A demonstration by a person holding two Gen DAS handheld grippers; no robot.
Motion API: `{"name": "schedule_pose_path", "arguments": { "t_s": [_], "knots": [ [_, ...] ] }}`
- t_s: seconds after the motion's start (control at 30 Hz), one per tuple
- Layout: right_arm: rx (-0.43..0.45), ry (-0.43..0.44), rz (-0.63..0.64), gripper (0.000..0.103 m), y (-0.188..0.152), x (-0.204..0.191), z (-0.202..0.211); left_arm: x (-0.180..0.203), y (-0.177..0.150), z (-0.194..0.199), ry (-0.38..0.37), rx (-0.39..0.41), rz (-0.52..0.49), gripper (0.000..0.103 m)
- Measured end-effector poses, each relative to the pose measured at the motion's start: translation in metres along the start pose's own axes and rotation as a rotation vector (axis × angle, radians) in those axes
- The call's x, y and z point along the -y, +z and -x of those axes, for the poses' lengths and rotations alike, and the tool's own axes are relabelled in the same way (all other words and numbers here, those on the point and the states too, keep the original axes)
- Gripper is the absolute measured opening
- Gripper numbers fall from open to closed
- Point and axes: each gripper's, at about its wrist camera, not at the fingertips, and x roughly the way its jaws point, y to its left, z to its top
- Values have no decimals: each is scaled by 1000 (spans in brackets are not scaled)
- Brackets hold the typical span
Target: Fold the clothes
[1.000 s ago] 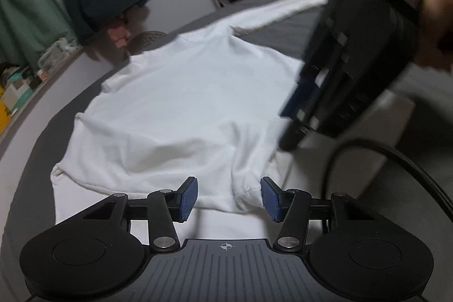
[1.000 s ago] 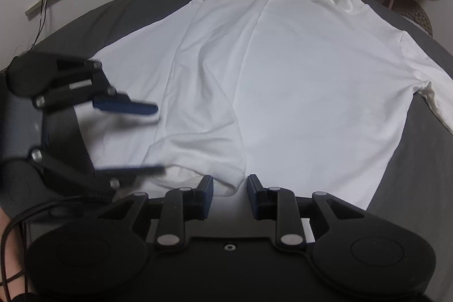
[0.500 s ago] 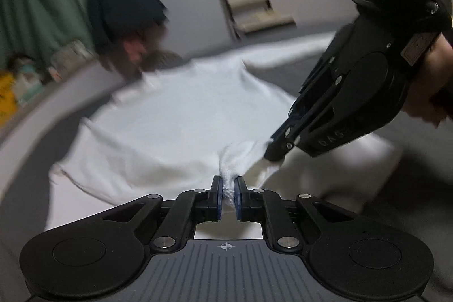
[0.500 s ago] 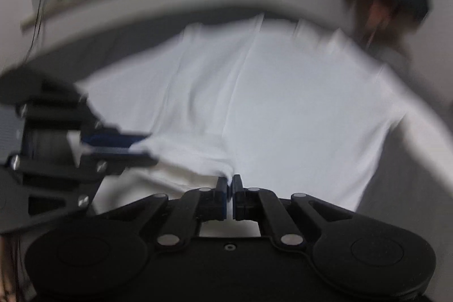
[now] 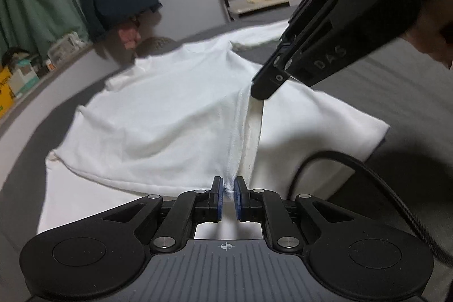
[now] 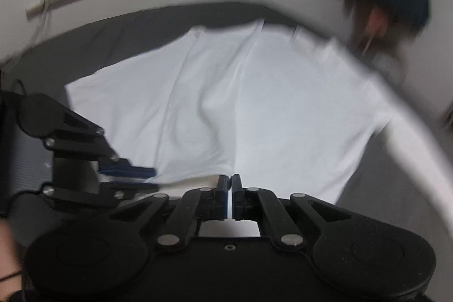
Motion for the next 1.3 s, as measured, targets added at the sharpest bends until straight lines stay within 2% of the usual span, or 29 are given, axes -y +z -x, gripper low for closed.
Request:
{"name": "schedule_pose_path", "arguments": {
  "t_s": [0.1,0.13,0.17,0.27,0.37,0.47,0.53,0.6,0.63,0.7,0.8,0.9,0.97,1.03,1.07,1.13,1.17,1.27,1.3],
  "knots": [
    [-109,111,-100,8,-11,26,-14,0,-1,-1,-9,-8,7,11],
    [-102,136,-138,9,-14,34,-13,-1,-2,-1,-12,-10,10,11],
    [-79,160,-188,14,-15,41,-10,-1,-2,-1,-15,-12,13,11],
    [1,236,-343,35,-15,63,-10,-2,-3,-2,-23,-17,21,11],
    [37,286,-466,36,-14,81,-27,-2,-4,-3,-31,-23,30,11],
    [18,300,-521,35,-12,89,-49,-3,-6,-4,-39,-28,38,11],
    [15,327,-534,30,-15,87,-59,-5,-6,-4,-42,-27,50,11],
    [9,350,-548,8,-16,86,-69,-7,-6,-5,-45,-25,62,11],
    [12,342,-548,3,-16,86,-72,-7,-6,-4,-45,-23,67,11],
    [60,298,-534,2,-13,83,-67,-7,-6,0,-33,1,68,11],
    [199,310,-532,2,-6,80,-31,-6,-3,6,-16,41,48,11],
    [168,259,-549,2,-12,86,-25,-5,-6,-2,-48,12,57,11],
    [47,192,-551,2,-22,87,-43,-4,-8,-8,-69,-10,66,11],
    [-4,200,-556,3,-27,86,-51,-4,-8,-8,-82,-6,74,11],
    [-2,195,-562,6,-25,86,-50,-6,-7,-6,-89,2,85,11],
    [26,173,-564,26,-22,88,-44,-9,-5,-2,-105,18,106,12],
    [42,168,-569,40,-21,91,-41,-16,-4,1,-123,39,146,12],
    [44,199,-629,41,-28,103,-41,-48,-8,5,-170,101,344,13],
    [44,206,-645,41,-29,106,-41,-60,-11,4,-178,114,423,31]
  ]
}}
